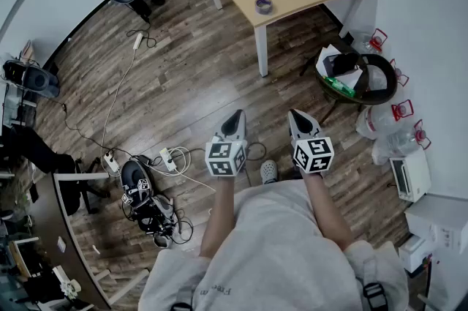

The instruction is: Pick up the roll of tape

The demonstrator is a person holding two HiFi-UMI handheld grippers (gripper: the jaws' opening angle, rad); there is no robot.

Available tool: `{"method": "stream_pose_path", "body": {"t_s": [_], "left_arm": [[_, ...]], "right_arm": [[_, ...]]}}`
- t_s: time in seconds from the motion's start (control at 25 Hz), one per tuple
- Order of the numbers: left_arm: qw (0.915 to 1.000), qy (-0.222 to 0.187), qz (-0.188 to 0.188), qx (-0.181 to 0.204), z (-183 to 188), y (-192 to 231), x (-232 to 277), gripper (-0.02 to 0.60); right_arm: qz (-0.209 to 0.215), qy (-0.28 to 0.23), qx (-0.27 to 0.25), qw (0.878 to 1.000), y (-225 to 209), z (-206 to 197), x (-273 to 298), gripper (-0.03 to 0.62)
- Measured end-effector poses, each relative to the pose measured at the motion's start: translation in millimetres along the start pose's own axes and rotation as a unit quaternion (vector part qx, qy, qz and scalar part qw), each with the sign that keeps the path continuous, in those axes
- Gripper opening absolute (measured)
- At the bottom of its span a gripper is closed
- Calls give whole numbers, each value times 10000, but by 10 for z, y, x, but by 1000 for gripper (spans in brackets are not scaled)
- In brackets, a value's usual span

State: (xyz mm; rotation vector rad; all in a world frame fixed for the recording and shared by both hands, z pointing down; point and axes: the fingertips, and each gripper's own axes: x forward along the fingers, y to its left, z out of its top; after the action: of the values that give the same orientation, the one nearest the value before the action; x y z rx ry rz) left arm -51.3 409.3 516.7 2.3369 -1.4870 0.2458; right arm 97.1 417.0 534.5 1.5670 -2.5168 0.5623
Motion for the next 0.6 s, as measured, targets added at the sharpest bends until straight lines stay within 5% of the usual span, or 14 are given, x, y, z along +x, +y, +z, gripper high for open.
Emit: {"method": "stream_pose_path", "body": {"t_s": [0.6], "left_arm": [[9996,-97,-281,-22,98,-42,-3,9]], "right_arm": [[36,-42,-83,10000,129,45,-40,3]]}}
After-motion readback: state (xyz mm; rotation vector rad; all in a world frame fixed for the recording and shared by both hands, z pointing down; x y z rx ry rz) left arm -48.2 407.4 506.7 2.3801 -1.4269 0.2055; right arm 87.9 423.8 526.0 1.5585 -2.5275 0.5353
